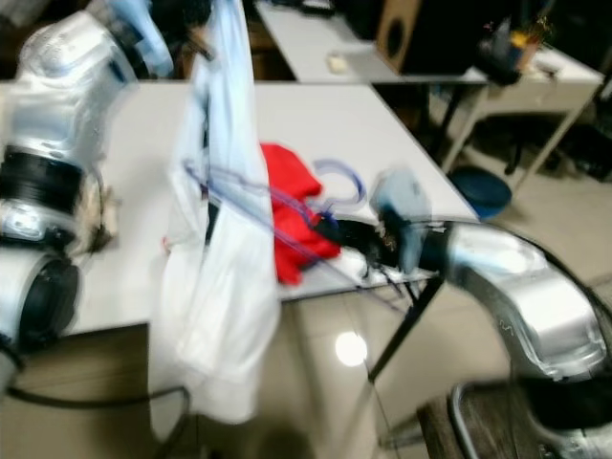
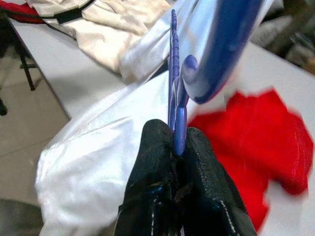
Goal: Hang hanger
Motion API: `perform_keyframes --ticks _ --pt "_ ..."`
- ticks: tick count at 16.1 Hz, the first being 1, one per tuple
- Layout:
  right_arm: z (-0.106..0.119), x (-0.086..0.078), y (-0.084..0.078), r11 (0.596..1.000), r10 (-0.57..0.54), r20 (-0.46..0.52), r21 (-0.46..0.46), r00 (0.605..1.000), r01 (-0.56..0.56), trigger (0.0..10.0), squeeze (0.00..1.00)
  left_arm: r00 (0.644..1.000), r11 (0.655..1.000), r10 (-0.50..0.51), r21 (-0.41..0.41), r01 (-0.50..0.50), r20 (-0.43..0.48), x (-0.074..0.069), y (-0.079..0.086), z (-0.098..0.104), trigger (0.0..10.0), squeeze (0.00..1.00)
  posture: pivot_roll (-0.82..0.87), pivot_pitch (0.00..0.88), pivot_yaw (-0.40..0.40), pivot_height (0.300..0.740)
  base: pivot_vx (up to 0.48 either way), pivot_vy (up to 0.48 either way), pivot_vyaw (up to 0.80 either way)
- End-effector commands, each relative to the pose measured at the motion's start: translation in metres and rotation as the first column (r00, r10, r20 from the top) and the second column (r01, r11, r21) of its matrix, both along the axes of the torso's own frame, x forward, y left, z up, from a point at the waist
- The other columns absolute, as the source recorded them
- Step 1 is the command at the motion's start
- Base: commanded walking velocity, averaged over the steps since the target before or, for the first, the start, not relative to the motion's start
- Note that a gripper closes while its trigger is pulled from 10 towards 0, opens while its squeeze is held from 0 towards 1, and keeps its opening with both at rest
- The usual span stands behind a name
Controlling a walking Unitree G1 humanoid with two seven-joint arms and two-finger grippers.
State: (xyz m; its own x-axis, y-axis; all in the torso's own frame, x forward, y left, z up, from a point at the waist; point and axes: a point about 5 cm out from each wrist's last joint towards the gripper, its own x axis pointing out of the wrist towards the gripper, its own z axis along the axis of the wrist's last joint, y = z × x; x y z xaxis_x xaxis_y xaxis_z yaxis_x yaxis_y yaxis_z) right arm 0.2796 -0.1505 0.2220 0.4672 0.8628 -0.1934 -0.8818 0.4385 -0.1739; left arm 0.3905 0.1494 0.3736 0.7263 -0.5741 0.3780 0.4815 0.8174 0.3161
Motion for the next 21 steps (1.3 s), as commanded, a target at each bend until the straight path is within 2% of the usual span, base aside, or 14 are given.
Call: perform_keyframes --ticks 1,2,3,4,5,6,7,8,10,11,13,14,17,21 --pt "0.011 0.017 -0.012 0.996 -0.082 0.078 -0.039 0.994 0.085 10.0 0.00 0.993 0.996 -0.071 -0.042 0.075 0.092 -0.009 -0.009 0.035 10.0 0.00 -0.05 0.000 -0.063 0.740 0.322 0.000 0.00" --pt "0.041 0.050 -0.021 0.973 -0.206 0.233 -0.051 0.950 0.223 10.0 0.00 0.973 0.986 -0.131 -0.076 0.148 0.188 -0.021 -0.010 0.072 10.0 0.00 -0.05 0.000 -0.059 0.740 0.285 0.000 0.00" --pt "0.063 0.064 -0.026 0.948 -0.303 0.313 0.006 0.900 0.317 10.0 0.00 0.962 0.980 -0.145 -0.104 0.172 0.230 -0.027 -0.008 0.087 10.0 0.00 -0.05 0.000 -0.059 0.740 0.000 0.000 0.00" --pt "0.122 0.083 -0.040 0.837 -0.545 0.462 0.252 0.699 0.486 10.0 0.00 0.938 0.966 -0.172 -0.137 0.220 0.300 -0.040 -0.006 0.110 10.0 0.00 -0.05 0.000 -0.061 0.740 0.000 0.000 0.00" --pt "0.157 0.082 -0.047 0.774 -0.633 0.490 0.422 0.599 0.472 10.0 0.00 0.924 0.960 -0.171 -0.151 0.234 0.344 -0.047 -0.002 0.121 10.0 0.00 -0.04 0.000 -0.066 0.740 0.000 0.000 0.00" --pt "0.169 0.078 -0.048 0.765 -0.641 0.510 0.474 0.573 0.435 10.0 0.00 0.918 0.961 -0.158 -0.158 0.228 0.364 -0.050 0.001 0.123 10.0 0.00 -0.04 0.000 -0.066 0.740 0.000 0.000 0.00" --pt "0.179 0.073 -0.047 0.777 -0.620 0.523 0.512 0.585 0.365 10.0 0.00 0.913 0.957 -0.150 -0.175 0.230 0.381 -0.053 0.008 0.121 10.0 0.00 -0.04 0.000 -0.077 0.740 0.000 0.000 0.00" --pt "0.167 0.078 -0.041 0.809 -0.572 0.510 0.482 0.643 0.338 10.0 0.00 0.919 0.958 -0.156 -0.170 0.230 0.363 -0.050 0.010 0.113 10.0 0.00 -0.04 0.000 -0.082 0.740 0.000 0.000 0.00" --pt "0.116 0.085 -0.023 0.909 -0.407 0.471 0.296 0.782 0.295 10.0 0.00 0.944 0.975 -0.147 -0.117 0.189 0.294 -0.041 0.005 0.082 10.0 0.00 -0.03 0.000 -0.087 0.740 0.000 0.000 0.00" --pt "0.066 0.081 -0.013 0.959 -0.282 0.399 0.158 0.873 0.237 10.0 0.00 0.971 0.987 -0.129 -0.067 0.145 0.201 -0.032 -0.002 0.048 10.0 0.00 -0.03 0.000 -0.087 0.740 0.000 0.000 0.00" --pt "-0.007 0.054 -0.011 0.987 -0.155 0.231 -0.005 0.960 0.161 10.0 0.00 0.997 0.996 -0.066 0.061 0.068 -0.029 -0.016 -0.019 -0.031 10.0 0.00 -0.03 0.000 -0.087 0.740 0.000 0.000 0.00" --pt "-0.039 0.023 -0.013 0.995 -0.082 0.102 -0.050 0.991 0.088 10.0 0.00 0.980 0.993 0.001 0.116 0.023 -0.201 -0.013 -0.029 -0.098 10.0 0.00 -0.03 0.000 -0.077 0.740 0.000 0.000 0.00" --pt "-0.051 -0.017 -0.024 0.998 0.019 -0.038 -0.067 0.999 -0.022 10.0 0.00 0.922 0.967 0.089 0.253 0.011 -0.378 -0.021 -0.033 -0.185 10.0 0.00 -0.05 0.000 -0.055 0.740 0.000 0.000 0.00" --pt "-0.036 -0.023 -0.038 0.996 0.021 -0.019 -0.089 1.000 -0.023 10.0 0.00 0.916 0.948 0.206 0.301 -0.100 -0.344 -0.009 -0.018 -0.178 10.0 0.00 -0.05 0.000 -0.050 0.740 0.000 0.000 0.00"
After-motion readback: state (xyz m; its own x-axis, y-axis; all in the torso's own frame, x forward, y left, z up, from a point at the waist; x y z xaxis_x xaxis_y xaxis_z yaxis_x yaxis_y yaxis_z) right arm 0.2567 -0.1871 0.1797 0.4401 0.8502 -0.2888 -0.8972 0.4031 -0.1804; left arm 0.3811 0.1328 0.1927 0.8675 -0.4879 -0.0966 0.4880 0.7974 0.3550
